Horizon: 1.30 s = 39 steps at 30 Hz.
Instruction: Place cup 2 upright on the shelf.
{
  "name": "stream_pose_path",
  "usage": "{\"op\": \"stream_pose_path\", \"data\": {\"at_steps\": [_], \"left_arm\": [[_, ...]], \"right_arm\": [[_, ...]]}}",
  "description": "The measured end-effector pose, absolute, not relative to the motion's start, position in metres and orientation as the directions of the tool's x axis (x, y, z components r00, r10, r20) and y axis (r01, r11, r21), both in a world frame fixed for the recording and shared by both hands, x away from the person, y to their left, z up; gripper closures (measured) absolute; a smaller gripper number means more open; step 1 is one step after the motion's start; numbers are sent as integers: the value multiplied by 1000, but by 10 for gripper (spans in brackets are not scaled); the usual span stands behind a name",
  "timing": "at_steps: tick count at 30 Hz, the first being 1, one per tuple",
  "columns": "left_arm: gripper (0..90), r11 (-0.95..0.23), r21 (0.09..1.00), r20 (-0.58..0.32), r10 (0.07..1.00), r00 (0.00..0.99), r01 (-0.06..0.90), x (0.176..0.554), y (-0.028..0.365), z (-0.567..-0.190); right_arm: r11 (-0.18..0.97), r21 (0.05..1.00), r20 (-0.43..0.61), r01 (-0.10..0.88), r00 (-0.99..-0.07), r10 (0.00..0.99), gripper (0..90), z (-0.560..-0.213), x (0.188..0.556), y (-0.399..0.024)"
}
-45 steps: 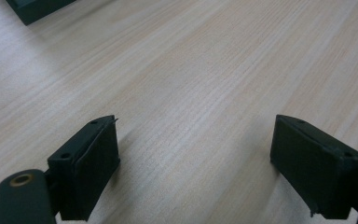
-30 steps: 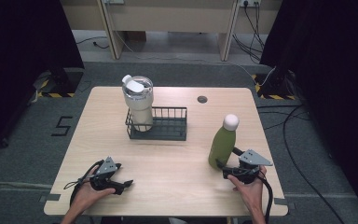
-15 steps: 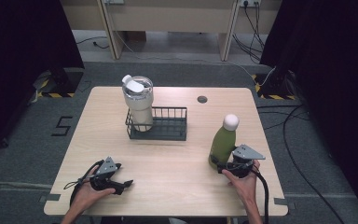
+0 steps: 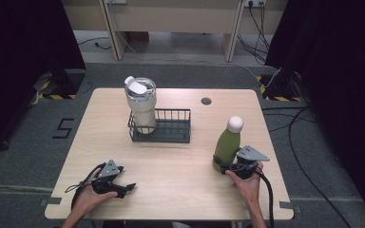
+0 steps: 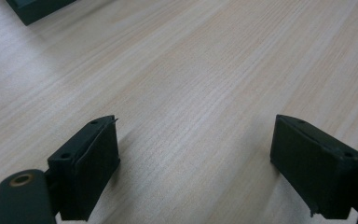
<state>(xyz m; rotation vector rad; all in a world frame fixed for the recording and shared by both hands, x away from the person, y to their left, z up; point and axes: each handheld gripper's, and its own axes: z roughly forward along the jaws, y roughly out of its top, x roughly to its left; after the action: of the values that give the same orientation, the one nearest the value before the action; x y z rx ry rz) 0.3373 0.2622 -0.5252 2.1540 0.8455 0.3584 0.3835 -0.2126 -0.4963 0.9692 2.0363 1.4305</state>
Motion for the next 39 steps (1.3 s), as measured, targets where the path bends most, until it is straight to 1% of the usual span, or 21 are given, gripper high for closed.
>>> {"op": "stream_pose_path", "data": {"at_steps": [20,21,30,39], "left_arm": [[144,-476,754,-20,673,739,454,337,262,-525],[144,-476,754,-20,673,739,454,337,262,-525],[145,-475,754,-20,673,739,454,337,262,-525],[145,-476,753,-20,673,739,454,337,262,-525]], "right_arm": [[200,945,9,260,-630,777,208,-496,383,-208],[192,945,19,265,-630,776,209,-495,383,-207],[200,948,0,246,-631,776,209,-482,384,-204],[191,950,2,245,-621,784,210,-470,388,-204]]}}
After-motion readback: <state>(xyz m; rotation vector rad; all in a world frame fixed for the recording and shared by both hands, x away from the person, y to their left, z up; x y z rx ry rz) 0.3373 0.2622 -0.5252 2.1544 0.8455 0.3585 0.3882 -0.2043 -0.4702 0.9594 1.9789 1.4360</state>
